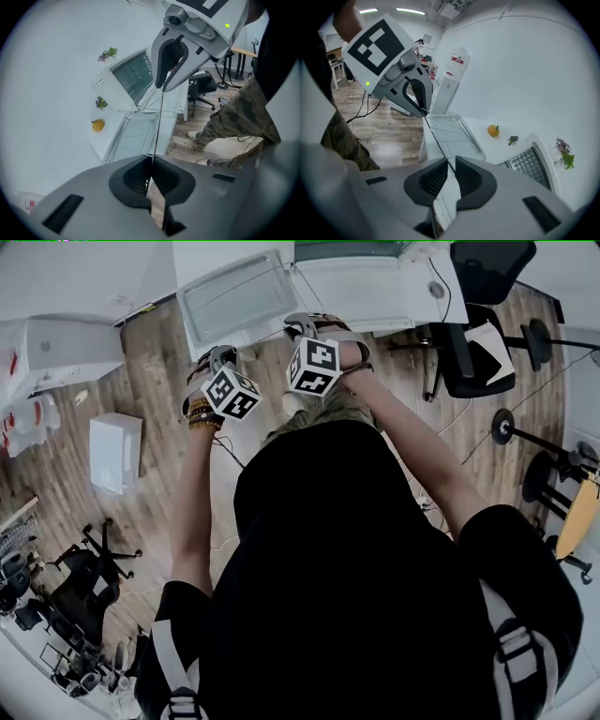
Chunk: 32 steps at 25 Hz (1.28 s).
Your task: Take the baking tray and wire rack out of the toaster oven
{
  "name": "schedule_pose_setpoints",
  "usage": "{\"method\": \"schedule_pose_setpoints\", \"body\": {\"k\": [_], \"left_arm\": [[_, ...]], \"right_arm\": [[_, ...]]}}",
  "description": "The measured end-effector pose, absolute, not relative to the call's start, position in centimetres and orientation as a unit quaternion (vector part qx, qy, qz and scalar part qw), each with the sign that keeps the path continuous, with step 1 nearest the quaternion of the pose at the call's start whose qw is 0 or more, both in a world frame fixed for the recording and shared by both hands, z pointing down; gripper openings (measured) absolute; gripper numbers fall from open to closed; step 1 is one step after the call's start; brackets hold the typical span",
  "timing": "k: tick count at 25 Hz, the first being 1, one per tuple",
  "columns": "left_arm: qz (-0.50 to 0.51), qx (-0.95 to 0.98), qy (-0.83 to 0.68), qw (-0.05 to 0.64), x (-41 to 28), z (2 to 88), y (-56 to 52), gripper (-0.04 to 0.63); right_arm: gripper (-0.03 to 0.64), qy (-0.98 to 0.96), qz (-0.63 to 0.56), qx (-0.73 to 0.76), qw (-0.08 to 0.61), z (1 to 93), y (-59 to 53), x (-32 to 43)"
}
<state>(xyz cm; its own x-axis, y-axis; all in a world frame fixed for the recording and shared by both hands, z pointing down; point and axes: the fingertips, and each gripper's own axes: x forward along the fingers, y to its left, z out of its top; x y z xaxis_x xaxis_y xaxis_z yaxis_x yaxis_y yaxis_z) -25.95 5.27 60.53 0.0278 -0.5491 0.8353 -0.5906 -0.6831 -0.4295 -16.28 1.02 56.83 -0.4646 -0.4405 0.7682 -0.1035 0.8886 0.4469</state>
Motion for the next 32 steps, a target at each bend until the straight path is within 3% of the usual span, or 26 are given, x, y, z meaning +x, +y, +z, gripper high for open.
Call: {"method": "schedule_pose_setpoints", "body": {"k": [20,28,32], "left_arm": [[0.593,0.69,-0.414,0.021,-33.9,61.9,-2.4,0.021],[0.62,0.685,-0.382,0.007,-34.3,64.1,-5.4,0.023],[0.616,0.693,-0.373,0.031,-33.7,65.8,-5.3,0.023]], "right_arm": [[0.057,-0.846,-0.186,0.118,0.485,58.4,-6.5,-24.0],[0.057,-0.845,-0.136,0.112,0.504,61.7,-8.7,-23.9],[0.057,-0.847,-0.103,0.101,0.512,63.6,-8.8,-23.4]]}}
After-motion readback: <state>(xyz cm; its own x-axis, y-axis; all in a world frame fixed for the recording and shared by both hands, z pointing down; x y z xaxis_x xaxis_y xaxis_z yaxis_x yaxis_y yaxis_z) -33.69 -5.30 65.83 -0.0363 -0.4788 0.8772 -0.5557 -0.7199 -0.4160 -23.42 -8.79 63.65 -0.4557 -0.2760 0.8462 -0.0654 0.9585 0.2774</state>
